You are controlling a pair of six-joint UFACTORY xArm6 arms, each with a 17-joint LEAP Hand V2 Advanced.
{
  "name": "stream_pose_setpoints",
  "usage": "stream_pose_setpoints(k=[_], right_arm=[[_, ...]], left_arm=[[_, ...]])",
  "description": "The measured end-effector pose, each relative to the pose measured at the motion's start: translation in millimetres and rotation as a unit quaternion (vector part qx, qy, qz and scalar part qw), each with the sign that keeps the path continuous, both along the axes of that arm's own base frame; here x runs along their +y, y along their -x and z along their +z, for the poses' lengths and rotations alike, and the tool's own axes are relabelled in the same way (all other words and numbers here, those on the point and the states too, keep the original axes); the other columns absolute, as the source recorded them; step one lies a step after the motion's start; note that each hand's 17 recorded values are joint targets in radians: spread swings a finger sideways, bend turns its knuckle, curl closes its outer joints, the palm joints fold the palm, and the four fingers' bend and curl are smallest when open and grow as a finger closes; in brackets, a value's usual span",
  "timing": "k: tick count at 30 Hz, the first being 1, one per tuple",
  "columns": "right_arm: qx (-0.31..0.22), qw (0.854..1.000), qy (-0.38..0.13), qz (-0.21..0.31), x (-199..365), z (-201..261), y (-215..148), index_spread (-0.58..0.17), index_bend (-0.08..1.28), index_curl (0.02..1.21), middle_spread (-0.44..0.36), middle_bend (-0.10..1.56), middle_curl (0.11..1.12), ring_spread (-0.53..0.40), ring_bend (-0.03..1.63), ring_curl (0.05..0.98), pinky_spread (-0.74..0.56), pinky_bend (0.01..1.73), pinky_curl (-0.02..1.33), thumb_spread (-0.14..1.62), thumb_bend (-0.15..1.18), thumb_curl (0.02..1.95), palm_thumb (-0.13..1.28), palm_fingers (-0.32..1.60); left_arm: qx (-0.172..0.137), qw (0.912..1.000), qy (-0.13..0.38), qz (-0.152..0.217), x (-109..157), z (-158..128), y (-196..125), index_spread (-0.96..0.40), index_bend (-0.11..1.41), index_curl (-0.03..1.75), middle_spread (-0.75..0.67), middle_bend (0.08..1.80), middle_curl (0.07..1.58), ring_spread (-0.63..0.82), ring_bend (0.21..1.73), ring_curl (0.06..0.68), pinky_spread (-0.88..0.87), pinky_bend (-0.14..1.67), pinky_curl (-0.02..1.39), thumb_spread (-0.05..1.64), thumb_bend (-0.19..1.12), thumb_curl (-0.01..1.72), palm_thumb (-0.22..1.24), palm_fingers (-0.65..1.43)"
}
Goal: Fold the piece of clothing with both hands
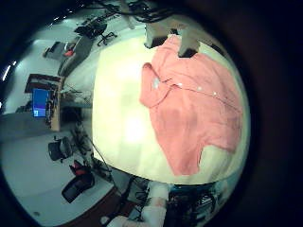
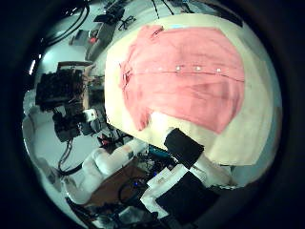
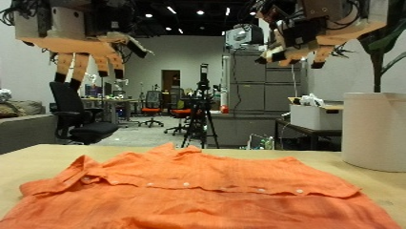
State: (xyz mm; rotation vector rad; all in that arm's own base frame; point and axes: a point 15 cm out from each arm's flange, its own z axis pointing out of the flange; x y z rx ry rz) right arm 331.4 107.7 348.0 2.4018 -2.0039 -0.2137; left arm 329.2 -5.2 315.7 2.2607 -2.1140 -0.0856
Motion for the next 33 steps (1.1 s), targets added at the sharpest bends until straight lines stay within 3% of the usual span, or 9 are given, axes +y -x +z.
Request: stream_pose_setpoints(k=[14,20,23,27,29,33], right_arm=[[0.003,1.0,-0.001,-0.007,-9,6,6,-0.295,0.18,0.35,0.148,0.2,0.34,0.222,0.18,0.201,0.35,0.19,0.3,1.12,-0.02,0.3,0.56,0.13],[0.003,1.0,-0.001,0.001,-5,7,8,-0.295,0.18,0.34,0.138,0.2,0.34,0.219,0.19,0.203,0.35,0.19,0.3,1.12,-0.02,0.3,0.55,0.14],[0.009,1.0,-0.001,-0.006,-13,8,11,-0.296,0.18,0.34,0.134,0.21,0.34,0.214,0.19,0.202,0.34,0.19,0.3,1.12,-0.02,0.3,0.56,0.16],[0.0,1.0,-0.004,-0.004,-31,24,17,-0.297,0.18,0.34,0.116,0.23,0.35,0.207,0.19,0.206,0.34,0.18,0.29,1.12,-0.02,0.31,0.57,0.18],[0.005,1.0,-0.002,-0.01,-39,26,20,-0.299,0.18,0.34,0.112,0.24,0.35,0.201,0.2,0.209,0.34,0.18,0.29,1.12,-0.02,0.31,0.58,0.19],[0.015,1.0,-0.005,-0.028,-57,22,21,-0.295,0.18,0.34,0.112,0.27,0.36,0.195,0.21,0.218,0.32,0.17,0.27,1.12,-0.02,0.31,0.59,0.22]], left_arm=[[0.002,0.9999,-0.016,0.002,8,-2,0,0.03,0.15,0.28,0.18,0.32,0.35,0.44,0.61,0.186,0.55,0.4,0.29,0.81,-0.03,0.3,0.03,0.11],[0.01,0.9992,-0.031,-0.022,6,-4,1,0.03,0.18,0.29,0.18,0.3,0.35,0.45,0.59,0.177,0.54,0.4,0.29,0.82,-0.03,0.3,0.03,0.11],[0.033,0.9974,-0.042,-0.047,6,-3,5,-0.01,0.18,0.31,0.28,0.23,0.34,0.5,0.55,0.173,0.55,0.38,0.29,0.82,-0.04,0.3,0.02,0.0],[0.117,0.9867,-0.058,-0.097,17,-2,28,-0.02,0.15,0.3,0.36,0.2,0.32,0.54,0.52,0.164,0.56,0.37,0.29,0.81,-0.04,0.3,-0.01,-0.04],[0.13,0.983,-0.064,-0.113,26,-6,31,-0.02,0.15,0.3,0.39,0.18,0.31,0.56,0.51,0.163,0.56,0.36,0.29,0.81,-0.04,0.3,-0.01,-0.05],[0.163,0.9747,-0.084,-0.128,46,-46,59,-0.03,0.17,0.29,0.42,0.17,0.3,0.58,0.49,0.162,0.57,0.35,0.29,0.81,-0.04,0.29,-0.02,-0.05]])
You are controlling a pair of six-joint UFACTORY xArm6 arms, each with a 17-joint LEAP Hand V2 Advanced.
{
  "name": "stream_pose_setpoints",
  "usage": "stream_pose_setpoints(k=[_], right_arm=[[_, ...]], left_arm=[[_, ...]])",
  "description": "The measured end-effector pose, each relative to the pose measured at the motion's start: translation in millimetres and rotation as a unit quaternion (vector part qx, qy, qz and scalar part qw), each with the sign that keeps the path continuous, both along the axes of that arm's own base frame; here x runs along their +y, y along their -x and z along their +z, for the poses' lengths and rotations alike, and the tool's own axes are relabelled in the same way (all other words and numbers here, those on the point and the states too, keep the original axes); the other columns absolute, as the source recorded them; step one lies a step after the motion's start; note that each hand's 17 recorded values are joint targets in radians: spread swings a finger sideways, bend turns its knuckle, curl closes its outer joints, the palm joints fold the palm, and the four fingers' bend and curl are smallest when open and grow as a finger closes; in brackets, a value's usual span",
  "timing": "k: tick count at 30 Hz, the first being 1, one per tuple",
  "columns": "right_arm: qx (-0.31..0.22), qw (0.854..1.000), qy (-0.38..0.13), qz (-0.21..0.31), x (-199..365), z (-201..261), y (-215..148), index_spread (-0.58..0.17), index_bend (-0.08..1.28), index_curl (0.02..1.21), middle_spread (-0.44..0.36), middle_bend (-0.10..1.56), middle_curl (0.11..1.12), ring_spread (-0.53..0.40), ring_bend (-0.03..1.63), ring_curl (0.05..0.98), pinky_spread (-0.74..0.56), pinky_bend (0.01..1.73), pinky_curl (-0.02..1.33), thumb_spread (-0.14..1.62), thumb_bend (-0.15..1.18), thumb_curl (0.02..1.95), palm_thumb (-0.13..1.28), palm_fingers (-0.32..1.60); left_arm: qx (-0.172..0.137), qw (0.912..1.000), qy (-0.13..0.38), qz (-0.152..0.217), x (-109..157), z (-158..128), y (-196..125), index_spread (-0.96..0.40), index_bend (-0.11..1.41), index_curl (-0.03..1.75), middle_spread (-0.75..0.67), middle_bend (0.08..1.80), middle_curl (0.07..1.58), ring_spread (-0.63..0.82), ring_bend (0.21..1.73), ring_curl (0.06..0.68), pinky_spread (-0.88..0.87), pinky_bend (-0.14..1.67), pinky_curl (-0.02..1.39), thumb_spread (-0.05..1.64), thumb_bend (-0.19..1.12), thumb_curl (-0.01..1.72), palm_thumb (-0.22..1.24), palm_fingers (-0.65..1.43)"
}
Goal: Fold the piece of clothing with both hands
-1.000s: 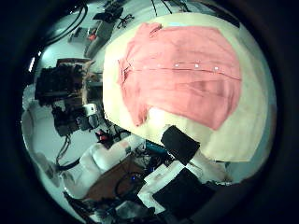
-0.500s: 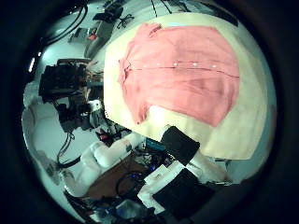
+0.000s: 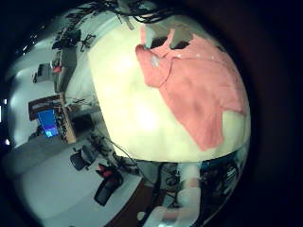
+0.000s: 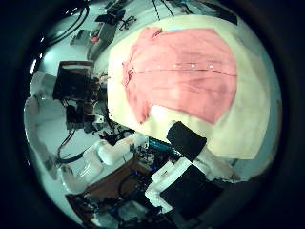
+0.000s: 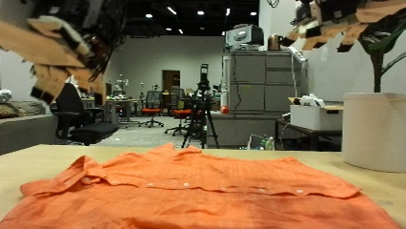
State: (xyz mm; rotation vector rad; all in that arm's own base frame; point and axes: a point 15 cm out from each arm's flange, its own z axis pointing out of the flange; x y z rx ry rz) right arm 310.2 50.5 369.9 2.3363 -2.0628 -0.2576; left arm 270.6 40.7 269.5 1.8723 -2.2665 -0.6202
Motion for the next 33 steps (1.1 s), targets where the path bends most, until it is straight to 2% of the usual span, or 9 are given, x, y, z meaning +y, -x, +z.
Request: stream_pose_setpoints(k=[4,7,11,13,19,21,22,27,33], right_arm=[[0.005,1.0,-0.001,-0.009,-10,-4,1,-0.277,0.17,0.33,0.145,0.33,0.38,0.186,0.21,0.224,0.31,0.17,0.26,1.11,-0.02,0.31,0.6,0.24],[0.009,1.0,-0.003,0.005,-13,-8,2,-0.264,0.17,0.33,0.185,0.36,0.38,0.182,0.22,0.23,0.31,0.17,0.26,1.11,-0.02,0.31,0.6,0.22],[0.03,0.999,-0.005,0.019,-14,-25,9,-0.247,0.16,0.32,0.266,0.44,0.39,0.18,0.21,0.23,0.3,0.16,0.25,1.12,-0.02,0.31,0.59,0.23],[0.037,0.999,-0.007,0.031,-16,-31,12,-0.239,0.16,0.31,0.299,0.47,0.4,0.179,0.21,0.233,0.29,0.17,0.24,1.12,-0.02,0.31,0.59,0.23],[0.038,0.999,-0.01,0.036,-22,-33,11,-0.231,0.19,0.33,0.33,0.33,0.34,0.179,0.24,0.247,0.29,0.19,0.26,1.12,-0.02,0.31,0.59,0.18],[0.038,0.998,-0.011,0.041,-23,-33,11,-0.23,0.19,0.33,0.337,0.3,0.33,0.179,0.24,0.247,0.29,0.19,0.26,1.12,-0.02,0.31,0.59,0.18],[0.038,0.998,-0.012,0.039,-25,-34,11,-0.23,0.2,0.33,0.333,0.26,0.31,0.182,0.25,0.25,0.29,0.2,0.26,1.12,-0.02,0.31,0.59,0.16],[0.039,0.998,-0.013,0.038,-30,-35,10,-0.228,0.21,0.35,0.315,0.12,0.26,0.178,0.27,0.259,0.29,0.22,0.28,1.12,-0.02,0.31,0.58,0.11],[0.043,0.998,-0.014,0.038,-34,-37,10,-0.226,0.23,0.36,0.27,0.17,0.23,0.171,0.28,0.259,0.28,0.24,0.3,1.12,-0.02,0.31,0.57,0.09]], left_arm=[[0.008,0.9999,-0.002,-0.015,7,-40,39,-0.05,0.19,0.31,0.39,0.17,0.28,0.58,0.47,0.163,0.56,0.34,0.29,0.81,-0.05,0.28,-0.03,-0.02],[-0.02,0.9996,0.008,-0.016,5,-63,55,-0.05,0.19,0.32,0.38,0.17,0.27,0.58,0.46,0.163,0.55,0.33,0.29,0.82,-0.05,0.28,-0.02,-0.02],[-0.069,0.9971,0.032,-0.007,-8,-71,45,-0.06,0.22,0.35,0.38,0.17,0.27,0.59,0.44,0.161,0.55,0.31,0.29,0.83,-0.04,0.28,-0.02,0.01],[-0.077,0.9964,0.035,0.001,-12,-67,38,-0.06,0.22,0.35,0.38,0.17,0.26,0.59,0.43,0.162,0.55,0.31,0.29,0.83,-0.04,0.28,-0.02,0.01],[-0.056,0.9979,0.032,-0.002,-28,-77,32,-0.03,0.2,0.37,0.37,0.18,0.26,0.59,0.42,0.168,0.54,0.28,0.29,0.83,-0.04,0.28,-0.02,0.0],[-0.052,0.998,0.034,-0.009,-34,-84,33,-0.03,0.18,0.36,0.41,0.2,0.27,0.61,0.4,0.164,0.54,0.27,0.29,0.83,-0.04,0.28,-0.02,0.0],[-0.048,0.9981,0.035,-0.016,-37,-89,35,-0.04,0.2,0.37,0.46,0.13,0.24,0.61,0.41,0.168,0.54,0.28,0.29,0.83,-0.04,0.28,-0.02,-0.04],[-0.026,0.9983,0.036,-0.036,-47,-110,40,-0.05,0.19,0.37,0.37,0.16,0.24,0.6,0.39,0.171,0.51,0.26,0.3,0.83,-0.04,0.28,-0.01,-0.02],[-0.019,0.998,0.016,-0.058,-47,-127,44,-0.02,0.17,0.36,0.36,0.16,0.21,0.58,0.45,0.198,0.49,0.26,0.31,0.83,-0.03,0.29,0.0,-0.02]])
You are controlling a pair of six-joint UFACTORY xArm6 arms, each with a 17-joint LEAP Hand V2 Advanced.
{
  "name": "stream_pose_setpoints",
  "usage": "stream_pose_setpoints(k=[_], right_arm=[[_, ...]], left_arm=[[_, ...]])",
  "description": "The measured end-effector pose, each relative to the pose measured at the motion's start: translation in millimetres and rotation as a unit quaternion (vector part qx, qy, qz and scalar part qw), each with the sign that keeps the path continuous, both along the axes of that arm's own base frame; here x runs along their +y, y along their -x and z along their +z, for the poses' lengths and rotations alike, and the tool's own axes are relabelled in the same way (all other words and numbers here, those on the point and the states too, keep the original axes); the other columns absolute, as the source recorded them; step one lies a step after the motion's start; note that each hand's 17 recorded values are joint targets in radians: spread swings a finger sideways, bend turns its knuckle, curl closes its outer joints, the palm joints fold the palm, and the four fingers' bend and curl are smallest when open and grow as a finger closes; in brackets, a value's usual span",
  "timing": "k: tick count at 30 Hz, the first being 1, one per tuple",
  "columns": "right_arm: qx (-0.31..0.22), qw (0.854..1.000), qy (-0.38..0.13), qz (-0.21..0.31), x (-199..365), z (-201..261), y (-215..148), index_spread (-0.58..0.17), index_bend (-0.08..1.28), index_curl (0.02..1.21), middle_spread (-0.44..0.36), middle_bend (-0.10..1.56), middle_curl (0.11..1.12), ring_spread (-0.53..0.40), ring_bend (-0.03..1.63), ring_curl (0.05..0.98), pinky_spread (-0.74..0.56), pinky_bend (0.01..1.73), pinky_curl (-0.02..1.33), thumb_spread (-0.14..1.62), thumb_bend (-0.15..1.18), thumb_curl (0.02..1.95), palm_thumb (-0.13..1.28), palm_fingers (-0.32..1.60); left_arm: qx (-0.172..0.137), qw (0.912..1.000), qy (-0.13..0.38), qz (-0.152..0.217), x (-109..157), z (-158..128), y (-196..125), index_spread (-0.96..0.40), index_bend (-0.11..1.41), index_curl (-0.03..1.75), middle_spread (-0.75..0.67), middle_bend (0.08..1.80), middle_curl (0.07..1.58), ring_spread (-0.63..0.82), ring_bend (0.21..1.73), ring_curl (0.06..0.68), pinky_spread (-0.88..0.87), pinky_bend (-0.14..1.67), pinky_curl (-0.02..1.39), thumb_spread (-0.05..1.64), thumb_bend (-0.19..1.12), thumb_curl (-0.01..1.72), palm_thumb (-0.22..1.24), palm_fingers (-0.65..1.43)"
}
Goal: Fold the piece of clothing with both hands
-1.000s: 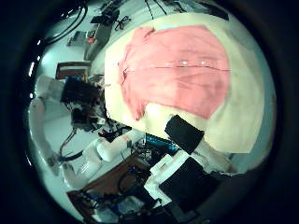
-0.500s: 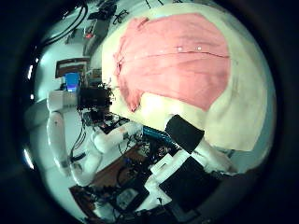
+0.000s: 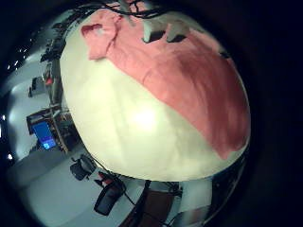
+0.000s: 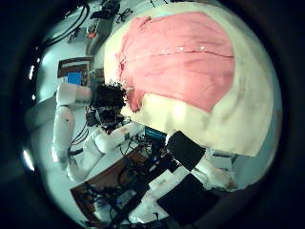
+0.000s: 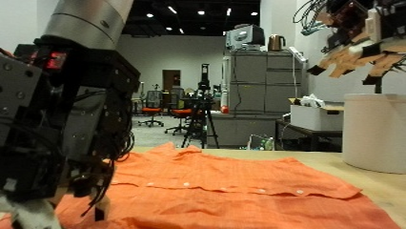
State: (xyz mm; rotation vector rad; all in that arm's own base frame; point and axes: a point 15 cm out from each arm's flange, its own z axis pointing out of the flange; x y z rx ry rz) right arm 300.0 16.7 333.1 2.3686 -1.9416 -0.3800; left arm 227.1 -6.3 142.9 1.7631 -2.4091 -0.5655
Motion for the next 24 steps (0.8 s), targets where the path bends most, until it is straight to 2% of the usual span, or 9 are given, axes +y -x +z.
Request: stream_pose_setpoints(k=[6,9,11,13,14,15,16,19,24], right_arm=[[0.015,1.0,-0.002,-0.005,-6,-12,10,-0.234,0.19,0.36,0.225,0.19,0.26,0.172,0.22,0.248,0.28,0.2,0.3,1.13,-0.02,0.31,0.57,0.11],[0.014,1.0,-0.002,-0.002,-6,-12,12,-0.24,0.18,0.36,0.216,0.18,0.26,0.173,0.22,0.248,0.28,0.2,0.3,1.13,-0.02,0.31,0.57,0.12],[0.019,1.0,-0.004,-0.001,-7,-16,15,-0.243,0.18,0.35,0.211,0.18,0.26,0.168,0.22,0.251,0.28,0.2,0.3,1.13,-0.02,0.31,0.57,0.12],[0.024,1.0,-0.004,-0.002,-7,-20,18,-0.244,0.18,0.35,0.209,0.17,0.26,0.165,0.23,0.255,0.28,0.2,0.31,1.13,-0.02,0.31,0.57,0.12],[0.026,1.0,-0.004,-0.003,-7,-22,19,-0.241,0.18,0.35,0.206,0.17,0.26,0.164,0.23,0.255,0.28,0.2,0.31,1.13,-0.02,0.31,0.57,0.12],[0.028,1.0,-0.004,-0.003,-7,-25,19,-0.24,0.18,0.35,0.207,0.17,0.26,0.163,0.23,0.257,0.28,0.21,0.31,1.13,-0.02,0.31,0.57,0.11],[0.03,1.0,-0.003,-0.003,-7,-28,21,-0.239,0.18,0.35,0.206,0.17,0.26,0.162,0.24,0.258,0.28,0.21,0.31,1.13,-0.02,0.31,0.57,0.11],[0.052,0.999,-0.005,-0.003,-6,-44,32,-0.234,0.19,0.35,0.203,0.18,0.26,0.166,0.2,0.252,0.28,0.23,0.32,1.13,-0.02,0.31,0.57,0.09],[0.071,0.997,-0.006,-0.003,-4,-58,46,-0.238,0.16,0.33,0.15,0.21,0.28,0.169,0.23,0.252,0.27,0.22,0.32,1.13,-0.02,0.31,0.58,0.14]], left_arm=[[-0.012,0.9998,-0.014,-0.001,4,-10,-5,0.01,0.14,0.33,0.34,0.22,0.24,0.53,0.48,0.211,0.46,0.28,0.31,0.82,-0.03,0.3,0.04,0.05],[-0.02,0.9996,-0.019,0.002,5,-14,-6,0.02,0.14,0.32,0.19,0.31,0.29,0.41,0.51,0.219,0.38,0.27,0.31,0.82,-0.03,0.3,0.06,0.2],[-0.028,0.9994,-0.019,0.005,4,-15,-9,0.03,0.15,0.31,0.09,0.44,0.32,0.28,0.54,0.216,0.27,0.26,0.3,0.82,-0.02,0.31,0.09,0.39],[-0.038,0.9991,-0.018,0.008,3,-16,-15,-0.04,0.15,0.3,-0.08,0.65,0.38,0.03,0.62,0.23,0.01,0.41,0.32,0.85,0.01,0.32,0.19,0.8],[-0.04,0.999,-0.017,0.011,1,-15,-18,-0.06,0.16,0.3,-0.11,0.68,0.39,-0.03,0.65,0.236,-0.05,0.42,0.32,0.86,0.01,0.32,0.21,0.88],[-0.039,0.999,-0.015,0.015,0,-14,-20,-0.11,0.17,0.31,-0.17,0.73,0.41,-0.13,0.7,0.248,-0.16,0.49,0.34,0.9,0.05,0.33,0.3,1.04],[-0.038,0.999,-0.011,0.021,-2,-12,-21,-0.17,0.2,0.33,-0.24,0.79,0.46,-0.25,0.81,0.302,-0.3,0.55,0.37,0.94,0.08,0.34,0.4,1.16],[-0.027,0.999,-0.007,0.035,-4,-5,-20,-0.27,0.28,0.39,-0.32,0.85,0.54,-0.38,0.97,0.388,-0.49,0.73,0.44,1.0,0.09,0.35,0.51,1.23],[-0.032,0.9987,-0.003,0.041,0,13,-23,-0.4,0.43,0.49,-0.4,0.96,0.62,-0.44,1.13,0.467,-0.6,0.96,0.53,1.04,0.08,0.38,0.62,1.27]])
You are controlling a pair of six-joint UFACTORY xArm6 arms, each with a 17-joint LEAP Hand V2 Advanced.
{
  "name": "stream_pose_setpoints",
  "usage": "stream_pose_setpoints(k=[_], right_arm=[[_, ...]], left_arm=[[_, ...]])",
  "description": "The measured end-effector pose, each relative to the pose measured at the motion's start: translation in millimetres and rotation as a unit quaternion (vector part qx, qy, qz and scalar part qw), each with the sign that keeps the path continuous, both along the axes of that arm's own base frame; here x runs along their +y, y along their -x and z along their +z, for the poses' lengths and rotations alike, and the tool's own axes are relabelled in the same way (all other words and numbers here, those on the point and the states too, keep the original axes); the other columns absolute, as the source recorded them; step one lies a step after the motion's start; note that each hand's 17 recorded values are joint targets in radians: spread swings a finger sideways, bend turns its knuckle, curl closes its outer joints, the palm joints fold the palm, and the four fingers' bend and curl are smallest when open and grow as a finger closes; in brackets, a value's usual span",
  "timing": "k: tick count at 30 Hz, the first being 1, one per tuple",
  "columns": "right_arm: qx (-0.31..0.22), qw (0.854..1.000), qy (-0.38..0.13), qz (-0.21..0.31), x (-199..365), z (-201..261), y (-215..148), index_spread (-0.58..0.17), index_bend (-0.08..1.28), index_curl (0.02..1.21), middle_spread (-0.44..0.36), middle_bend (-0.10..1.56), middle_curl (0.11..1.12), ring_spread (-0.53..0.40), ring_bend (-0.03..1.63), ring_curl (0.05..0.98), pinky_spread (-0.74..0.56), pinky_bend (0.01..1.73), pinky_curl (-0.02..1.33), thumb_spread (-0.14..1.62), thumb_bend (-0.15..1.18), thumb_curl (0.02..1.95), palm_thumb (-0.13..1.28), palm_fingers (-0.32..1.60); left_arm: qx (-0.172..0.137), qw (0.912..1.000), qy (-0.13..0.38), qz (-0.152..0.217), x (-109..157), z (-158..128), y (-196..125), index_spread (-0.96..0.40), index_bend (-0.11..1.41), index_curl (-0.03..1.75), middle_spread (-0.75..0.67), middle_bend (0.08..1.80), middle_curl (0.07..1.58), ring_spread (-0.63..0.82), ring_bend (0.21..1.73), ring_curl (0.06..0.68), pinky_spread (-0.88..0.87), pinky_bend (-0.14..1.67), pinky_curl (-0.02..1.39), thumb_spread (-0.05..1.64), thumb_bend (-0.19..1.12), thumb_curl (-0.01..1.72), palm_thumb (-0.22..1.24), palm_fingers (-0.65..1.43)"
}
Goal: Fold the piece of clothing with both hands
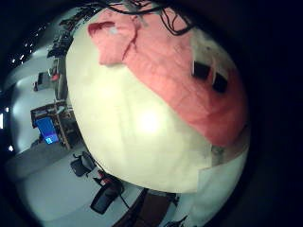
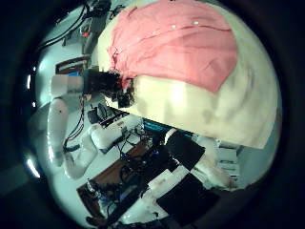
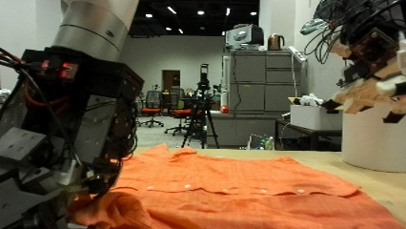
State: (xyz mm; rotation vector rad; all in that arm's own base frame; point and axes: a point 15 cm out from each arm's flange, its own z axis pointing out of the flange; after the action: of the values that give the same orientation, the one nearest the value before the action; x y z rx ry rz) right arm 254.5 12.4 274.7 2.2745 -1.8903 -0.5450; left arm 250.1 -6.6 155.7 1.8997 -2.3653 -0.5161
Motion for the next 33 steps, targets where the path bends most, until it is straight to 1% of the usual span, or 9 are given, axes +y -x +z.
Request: stream_pose_setpoints(k=[3,5,8,11,15,18,20,29,33], right_arm=[[-0.001,1.0,0.002,0.006,4,-9,4,-0.241,0.16,0.32,0.12,0.22,0.29,0.163,0.24,0.258,0.26,0.21,0.32,1.12,-0.02,0.31,0.58,0.17],[0.001,1.0,0.003,0.014,10,-26,10,-0.243,0.16,0.32,0.107,0.23,0.3,0.162,0.25,0.261,0.26,0.2,0.32,1.12,-0.01,0.31,0.6,0.18],[0.001,1.0,0.007,0.025,15,-62,24,-0.244,0.16,0.31,0.093,0.23,0.31,0.156,0.26,0.265,0.25,0.2,0.31,1.1,-0.02,0.32,0.61,0.19],[0.006,0.999,0.009,0.031,18,-75,29,-0.239,0.16,0.31,0.086,0.23,0.32,0.153,0.26,0.265,0.25,0.19,0.31,1.09,-0.02,0.32,0.62,0.19],[0.018,0.999,0.01,0.034,20,-88,31,-0.235,0.16,0.3,0.082,0.23,0.32,0.15,0.27,0.266,0.25,0.19,0.31,1.06,-0.02,0.33,0.63,0.19],[-0.002,0.999,0.01,0.042,29,-105,13,-0.231,0.17,0.3,0.089,0.24,0.33,0.149,0.27,0.266,0.25,0.19,0.31,1.05,-0.02,0.33,0.64,0.19],[-0.001,0.999,0.013,0.044,33,-112,10,-0.226,0.17,0.3,0.096,0.25,0.33,0.147,0.27,0.266,0.24,0.18,0.3,1.04,-0.02,0.33,0.65,0.19],[0.023,0.997,0.034,0.063,50,-134,17,-0.217,0.17,0.3,0.084,0.25,0.35,0.124,0.3,0.271,0.25,0.19,0.3,1.01,-0.02,0.34,0.68,0.21],[0.027,0.997,0.038,0.069,54,-137,19,-0.208,0.17,0.3,0.074,0.26,0.35,0.11,0.32,0.274,0.25,0.18,0.29,0.99,-0.02,0.34,0.69,0.24]], left_arm=[[-0.009,1.0,0.002,-0.002,2,12,0,-0.47,0.52,0.57,-0.43,1.02,0.67,-0.45,1.2,0.497,-0.62,1.05,0.56,1.05,0.06,0.4,0.65,1.23],[-0.012,0.9999,0.003,0.0,4,19,1,-0.5,0.57,0.62,-0.44,1.05,0.69,-0.46,1.23,0.512,-0.63,1.1,0.58,1.05,0.04,0.41,0.67,1.2],[-0.013,0.9999,0.003,0.0,7,25,-1,-0.54,0.61,0.68,-0.45,1.09,0.72,-0.46,1.26,0.525,-0.63,1.14,0.59,1.05,0.01,0.43,0.68,1.16],[-0.011,0.9999,0.005,0.005,14,26,-1,-0.57,0.62,0.75,-0.45,1.11,0.75,-0.45,1.28,0.534,-0.63,1.17,0.59,1.06,-0.01,0.45,0.69,1.13],[-0.012,0.9999,0.009,0.006,19,25,-9,-0.61,0.61,0.82,-0.45,1.12,0.77,-0.45,1.3,0.539,-0.62,1.2,0.6,1.06,-0.02,0.46,0.69,1.11],[-0.009,0.9998,0.012,0.01,23,30,-15,-0.62,0.6,0.87,-0.45,1.12,0.79,-0.45,1.31,0.54,-0.62,1.21,0.6,1.06,-0.02,0.47,0.69,1.1],[-0.008,0.9999,0.012,0.01,22,32,-16,-0.64,0.58,0.91,-0.45,1.12,0.8,-0.45,1.32,0.54,-0.62,1.22,0.6,1.06,-0.02,0.47,0.68,1.09],[-0.003,0.9999,0.009,0.002,19,35,-24,-0.68,0.51,1.04,-0.46,1.11,0.82,-0.44,1.32,0.538,-0.61,1.23,0.59,1.05,-0.02,0.49,0.67,1.09],[0.0,0.9999,0.01,0.008,27,37,-30,-0.69,0.48,1.09,-0.46,1.11,0.83,-0.44,1.32,0.536,-0.61,1.23,0.58,1.05,-0.02,0.49,0.67,1.09]])
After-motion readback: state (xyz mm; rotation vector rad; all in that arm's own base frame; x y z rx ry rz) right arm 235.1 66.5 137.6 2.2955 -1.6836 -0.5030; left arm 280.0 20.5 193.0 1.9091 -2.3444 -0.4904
